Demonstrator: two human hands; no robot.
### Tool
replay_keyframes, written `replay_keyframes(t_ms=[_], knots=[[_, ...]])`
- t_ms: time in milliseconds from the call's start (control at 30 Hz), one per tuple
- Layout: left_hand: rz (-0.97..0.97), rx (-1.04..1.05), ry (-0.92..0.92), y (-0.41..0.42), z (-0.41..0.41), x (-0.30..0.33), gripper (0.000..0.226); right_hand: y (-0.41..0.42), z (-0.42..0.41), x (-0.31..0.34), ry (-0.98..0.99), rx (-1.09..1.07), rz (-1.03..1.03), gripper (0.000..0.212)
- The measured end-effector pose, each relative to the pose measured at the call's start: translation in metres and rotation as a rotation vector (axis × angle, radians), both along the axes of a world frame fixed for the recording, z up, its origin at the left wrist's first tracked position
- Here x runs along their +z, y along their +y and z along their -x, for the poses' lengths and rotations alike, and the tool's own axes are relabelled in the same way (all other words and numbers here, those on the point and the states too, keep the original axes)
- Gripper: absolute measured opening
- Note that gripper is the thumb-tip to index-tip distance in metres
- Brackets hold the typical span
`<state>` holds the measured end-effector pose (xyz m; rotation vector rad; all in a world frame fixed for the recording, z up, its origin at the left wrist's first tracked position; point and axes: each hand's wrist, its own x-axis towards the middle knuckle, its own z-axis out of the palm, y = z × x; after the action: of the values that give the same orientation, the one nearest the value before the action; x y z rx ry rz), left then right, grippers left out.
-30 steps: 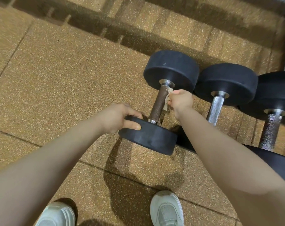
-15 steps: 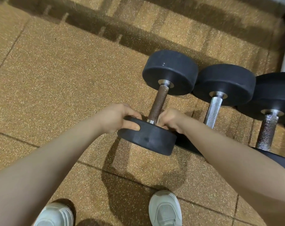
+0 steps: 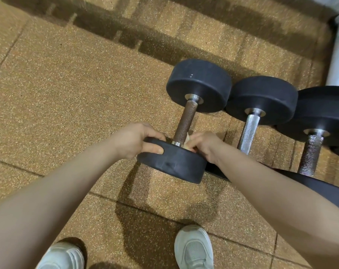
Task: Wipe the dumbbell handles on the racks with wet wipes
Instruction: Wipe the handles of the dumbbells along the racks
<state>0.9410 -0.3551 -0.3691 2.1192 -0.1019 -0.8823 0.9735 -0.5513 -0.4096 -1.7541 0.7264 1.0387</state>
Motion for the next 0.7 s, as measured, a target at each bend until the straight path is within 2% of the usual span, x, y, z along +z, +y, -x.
replay_keyframes(t_ms=[67, 133, 200, 233, 267, 333, 467, 600, 667, 700], knots=[[-0.001, 0.011, -0.009, 0.000, 0.001, -0.002, 0.031, -0.002, -0.010, 0.008, -0.157, 0.101, 0.121, 0.011], [-0.007, 0.018, -0.023, 0.000, 0.001, -0.004, 0.035, -0.005, -0.027, 0.017, -0.543, 0.263, 0.327, 0.019], [-0.001, 0.034, -0.020, 0.000, 0.002, -0.005, 0.037, -0.007, -0.042, 0.027, -0.893, 0.693, 0.457, 0.033], [0.011, 0.046, -0.006, 0.000, 0.002, -0.006, 0.038, -0.006, -0.048, 0.029, -0.963, 0.967, 0.484, 0.041], [0.020, 0.053, 0.008, 0.000, 0.002, -0.006, 0.038, -0.003, -0.053, 0.028, -0.974, 1.197, 0.520, 0.045], [0.022, 0.053, 0.017, 0.000, 0.001, -0.006, 0.038, 0.005, -0.060, 0.021, -0.935, 1.385, 0.597, 0.041], [-0.009, 0.031, -0.003, 0.002, 0.003, -0.008, 0.040, 0.020, -0.057, 0.009, -0.799, 1.442, 0.524, 0.030], [0.006, 0.037, -0.034, 0.003, 0.004, -0.009, 0.038, 0.022, -0.029, 0.020, -0.703, 1.654, 0.330, 0.029], [0.028, 0.047, -0.031, 0.003, 0.005, -0.009, 0.035, 0.028, -0.029, 0.025, -0.562, 1.637, 0.218, 0.026], [0.037, 0.053, -0.022, 0.003, 0.005, -0.009, 0.035, 0.031, -0.037, 0.025, -0.525, 1.550, 0.243, 0.023]])
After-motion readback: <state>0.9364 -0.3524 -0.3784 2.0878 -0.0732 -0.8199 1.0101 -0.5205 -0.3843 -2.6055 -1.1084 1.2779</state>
